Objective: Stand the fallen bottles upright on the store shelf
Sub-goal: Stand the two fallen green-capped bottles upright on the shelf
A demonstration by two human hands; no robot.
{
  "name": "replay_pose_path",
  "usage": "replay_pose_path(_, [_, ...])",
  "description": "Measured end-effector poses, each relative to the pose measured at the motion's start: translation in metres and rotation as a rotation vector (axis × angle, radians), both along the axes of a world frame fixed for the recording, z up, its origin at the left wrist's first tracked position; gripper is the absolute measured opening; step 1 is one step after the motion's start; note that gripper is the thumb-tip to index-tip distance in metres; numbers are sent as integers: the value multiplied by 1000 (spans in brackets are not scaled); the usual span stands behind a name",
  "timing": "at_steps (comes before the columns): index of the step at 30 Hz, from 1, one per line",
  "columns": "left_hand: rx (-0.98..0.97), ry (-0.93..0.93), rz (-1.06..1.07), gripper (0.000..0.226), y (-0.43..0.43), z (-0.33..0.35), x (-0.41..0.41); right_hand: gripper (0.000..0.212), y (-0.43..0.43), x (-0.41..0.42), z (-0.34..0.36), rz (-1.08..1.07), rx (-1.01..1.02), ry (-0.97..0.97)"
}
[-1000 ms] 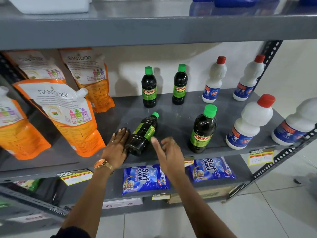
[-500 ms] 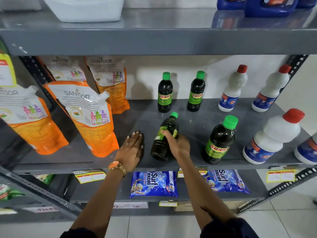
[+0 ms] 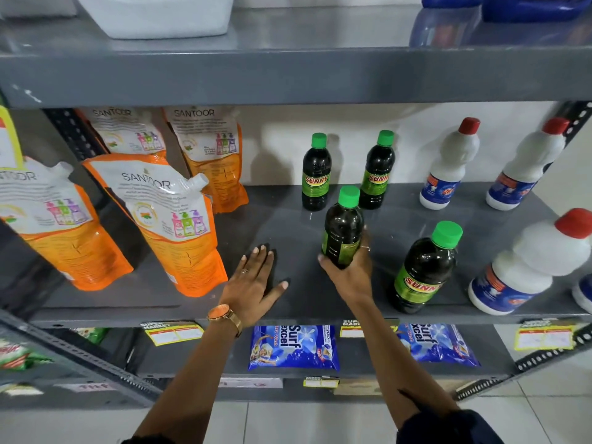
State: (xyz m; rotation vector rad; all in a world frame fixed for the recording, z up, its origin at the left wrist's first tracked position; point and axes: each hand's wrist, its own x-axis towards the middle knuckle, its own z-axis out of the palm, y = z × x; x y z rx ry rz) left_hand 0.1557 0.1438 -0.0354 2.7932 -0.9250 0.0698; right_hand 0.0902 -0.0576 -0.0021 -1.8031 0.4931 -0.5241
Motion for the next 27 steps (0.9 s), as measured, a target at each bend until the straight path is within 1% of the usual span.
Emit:
replay_pose_path(4, [53,26,40,98,-5,1,0,75,-4,-3,-9,6,-47,39])
replay_pose_path(5, [57,23,54,97,-7,0,-1,76,-2,-1,-8,-10,-59,37])
replay_pose_path(7, [63,4,85,90,-9,-1,-2,86,2,2,-6,-51,-71,39])
replay_pose_path(9, [71,-10,98,83,-9,-3,-4,88,5,5,-6,-65,-65,35])
replay_pose_path(13, [29,-6,85,80,-7,-2,-4,69,-2,0,-10,33,-48,7])
replay_pose_path(15, [25,-2,76,80,-7,-1,-4,67,-6,-2,-12,48,-20,4])
replay_pose_path(17, [28,-8,74,81,-7,-1,-4,78,-3,0,-11,17,-15,35])
replay_pose_path(20, [23,-4,76,80,-9,-1,-4,104,4,7,-11,-41,-67,84])
replay_pose_path(22, [30,1,77,78,-8,-1,-5,107,4,6,-11,8,-111,140])
replay_pose_path(24, [35,5,81,78,-7,-1,-4,98,-3,2,-14,95,-102,144])
replay_pose_path(27, [34,16,82,80,-6,-1,-4,74,-8,-2,-15,140,-42,96])
